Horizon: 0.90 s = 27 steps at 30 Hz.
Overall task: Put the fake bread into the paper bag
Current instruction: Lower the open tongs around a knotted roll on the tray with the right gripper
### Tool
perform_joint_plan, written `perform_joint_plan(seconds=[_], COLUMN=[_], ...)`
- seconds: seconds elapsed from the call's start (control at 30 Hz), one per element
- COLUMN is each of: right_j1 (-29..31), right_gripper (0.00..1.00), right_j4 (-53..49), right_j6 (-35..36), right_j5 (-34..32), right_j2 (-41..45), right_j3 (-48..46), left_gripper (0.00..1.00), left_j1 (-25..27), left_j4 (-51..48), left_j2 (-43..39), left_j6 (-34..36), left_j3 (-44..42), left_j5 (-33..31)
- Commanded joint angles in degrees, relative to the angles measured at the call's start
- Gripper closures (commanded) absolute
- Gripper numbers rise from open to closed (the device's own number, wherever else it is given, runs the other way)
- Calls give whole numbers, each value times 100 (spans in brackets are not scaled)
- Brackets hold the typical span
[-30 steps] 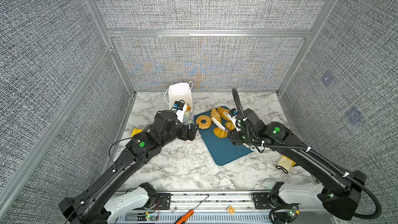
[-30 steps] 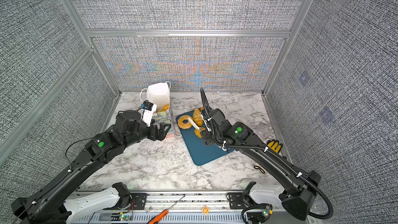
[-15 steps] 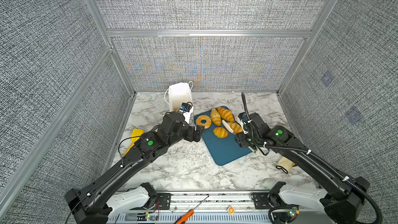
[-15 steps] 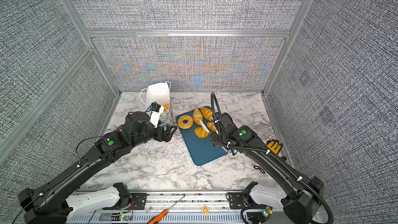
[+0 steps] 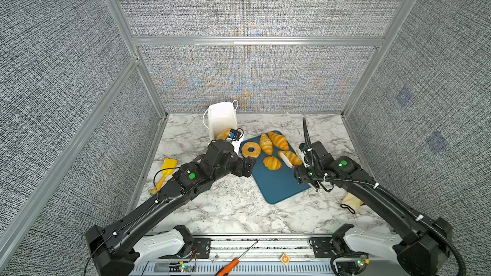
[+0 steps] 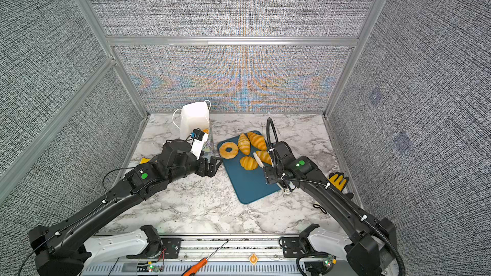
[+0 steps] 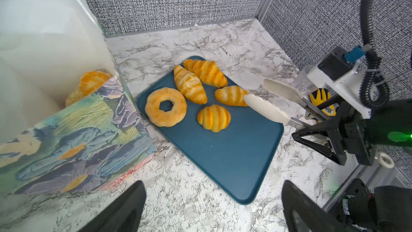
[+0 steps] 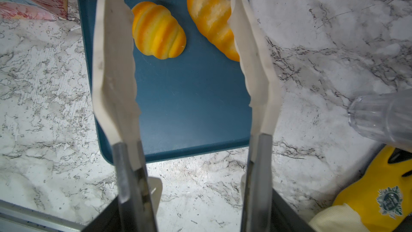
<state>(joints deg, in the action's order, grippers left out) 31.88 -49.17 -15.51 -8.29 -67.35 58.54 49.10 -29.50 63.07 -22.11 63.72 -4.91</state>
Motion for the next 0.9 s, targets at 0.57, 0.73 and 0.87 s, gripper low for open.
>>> perform_joint_plan(seconds=[0.57,0.73,0.87], right_j1=[-199,-247,-285], right_gripper=[26,26,26], right_j4=[597,685,759], right_j6=[265,353,397], right_j5=[1082,1188,1205], right_j2=[-1005,-1271,-1416], right_j3=[31,63,95], left_gripper=[3,3,3], left_j1=[227,231,231], left_j4=[502,494,441], left_j2=[305,274,222], left_j6=[-320,-305,-303], left_j3=[-264,-281,-302], left_j5=[69,34,-8])
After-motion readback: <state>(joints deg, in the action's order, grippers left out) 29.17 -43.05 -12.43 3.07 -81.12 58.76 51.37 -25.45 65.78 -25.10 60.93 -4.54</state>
